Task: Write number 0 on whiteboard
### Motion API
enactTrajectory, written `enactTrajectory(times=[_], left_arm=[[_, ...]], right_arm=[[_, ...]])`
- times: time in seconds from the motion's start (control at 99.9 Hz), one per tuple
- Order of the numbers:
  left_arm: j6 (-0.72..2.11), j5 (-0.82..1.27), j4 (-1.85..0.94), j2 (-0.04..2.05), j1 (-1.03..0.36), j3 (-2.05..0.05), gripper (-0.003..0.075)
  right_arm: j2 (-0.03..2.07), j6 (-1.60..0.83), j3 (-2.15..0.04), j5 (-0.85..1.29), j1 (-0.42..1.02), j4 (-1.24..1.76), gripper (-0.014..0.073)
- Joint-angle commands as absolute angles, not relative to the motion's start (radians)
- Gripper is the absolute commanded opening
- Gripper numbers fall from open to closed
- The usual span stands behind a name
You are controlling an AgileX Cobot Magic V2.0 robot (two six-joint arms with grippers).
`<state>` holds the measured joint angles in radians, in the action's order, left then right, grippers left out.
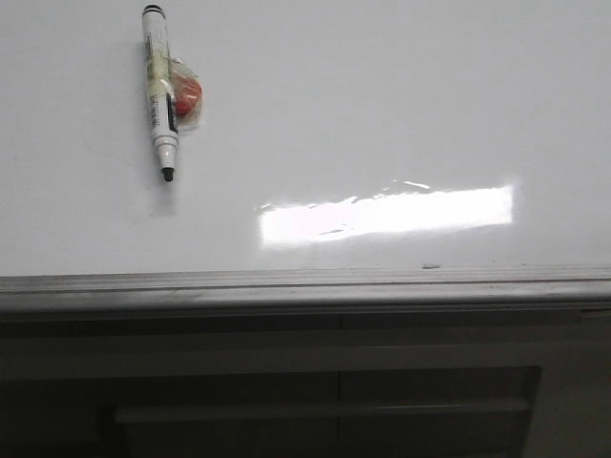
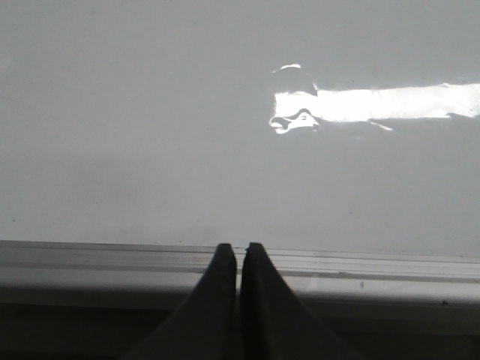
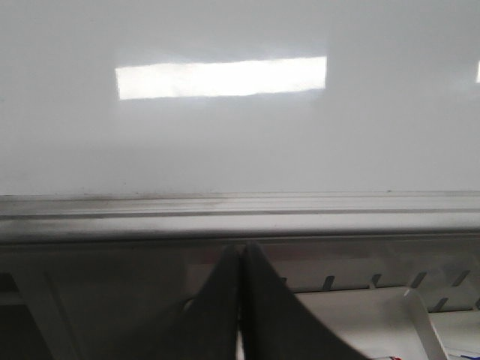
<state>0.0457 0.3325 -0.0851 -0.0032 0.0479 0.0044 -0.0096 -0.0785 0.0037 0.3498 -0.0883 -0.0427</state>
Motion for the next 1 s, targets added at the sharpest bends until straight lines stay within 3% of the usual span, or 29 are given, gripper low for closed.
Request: enactTrajectory(times=[0.0, 0.991], left_arm=[[0.040, 0.272, -0.090, -0.034, 0.048, 0.037, -0.0020], [0.040, 0.226, -0.095, -0.034, 0.048, 0.037, -0.0020]], right_arm=[[-0.029, -0.077, 0.024, 0.311, -0.091, -0.055, -0.0071], [-0.029, -0.077, 0.024, 0.256, -0.091, -0.088, -0.0071]])
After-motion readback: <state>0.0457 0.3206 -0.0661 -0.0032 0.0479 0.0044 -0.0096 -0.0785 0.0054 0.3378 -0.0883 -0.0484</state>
